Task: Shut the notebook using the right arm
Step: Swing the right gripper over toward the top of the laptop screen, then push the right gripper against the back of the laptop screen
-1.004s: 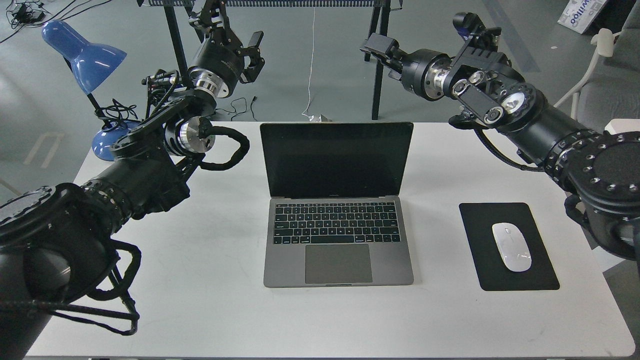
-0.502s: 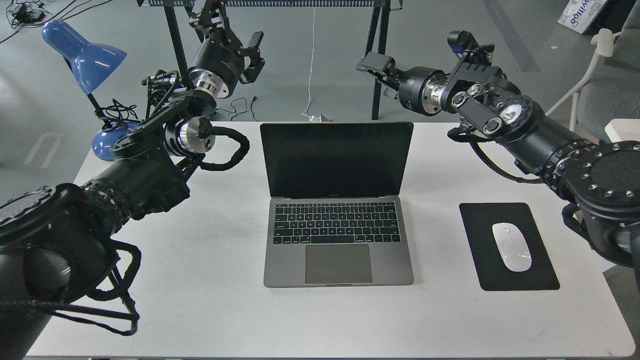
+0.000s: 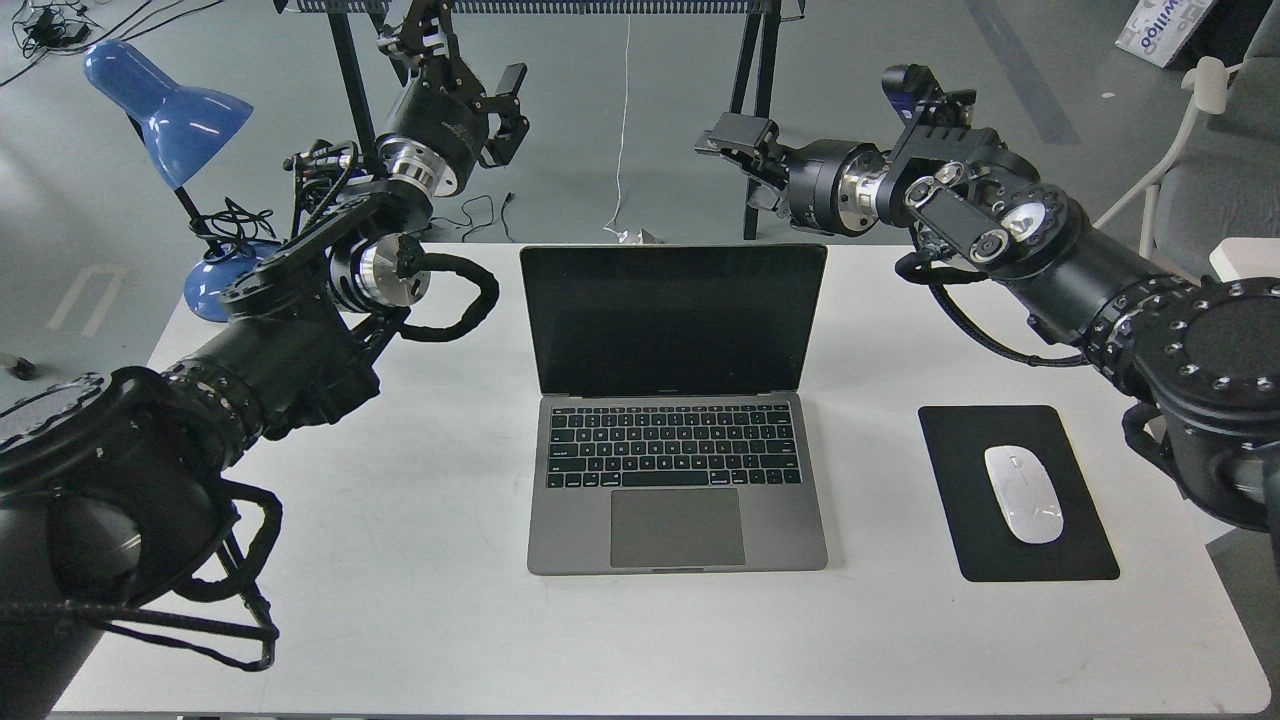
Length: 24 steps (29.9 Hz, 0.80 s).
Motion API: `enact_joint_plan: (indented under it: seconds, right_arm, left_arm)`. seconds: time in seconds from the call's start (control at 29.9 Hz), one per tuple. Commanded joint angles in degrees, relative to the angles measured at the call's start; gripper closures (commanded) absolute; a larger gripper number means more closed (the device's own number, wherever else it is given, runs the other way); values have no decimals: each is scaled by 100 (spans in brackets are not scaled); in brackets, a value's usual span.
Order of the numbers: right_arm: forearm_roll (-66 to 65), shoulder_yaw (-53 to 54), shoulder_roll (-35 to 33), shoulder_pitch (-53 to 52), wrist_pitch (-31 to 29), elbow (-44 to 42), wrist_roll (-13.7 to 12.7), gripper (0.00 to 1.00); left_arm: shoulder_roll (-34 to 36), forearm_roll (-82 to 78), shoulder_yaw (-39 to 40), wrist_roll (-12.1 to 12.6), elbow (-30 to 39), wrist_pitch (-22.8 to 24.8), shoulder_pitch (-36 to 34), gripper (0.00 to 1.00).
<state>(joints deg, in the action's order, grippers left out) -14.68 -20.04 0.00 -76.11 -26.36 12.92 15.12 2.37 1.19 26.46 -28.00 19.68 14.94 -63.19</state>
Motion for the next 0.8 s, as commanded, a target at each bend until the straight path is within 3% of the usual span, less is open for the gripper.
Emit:
enact_joint_plan:
  seconds: [0.0,0.77]
  right_arm:
    - [0,35,0,-9,-158,0,0,0]
    - [-8,44,0,-176,-164,1080,-17,0]
  left_arm:
    - [0,-5,0,0,1,0,0,0]
    - [0,4,0,0,9,0,0,0]
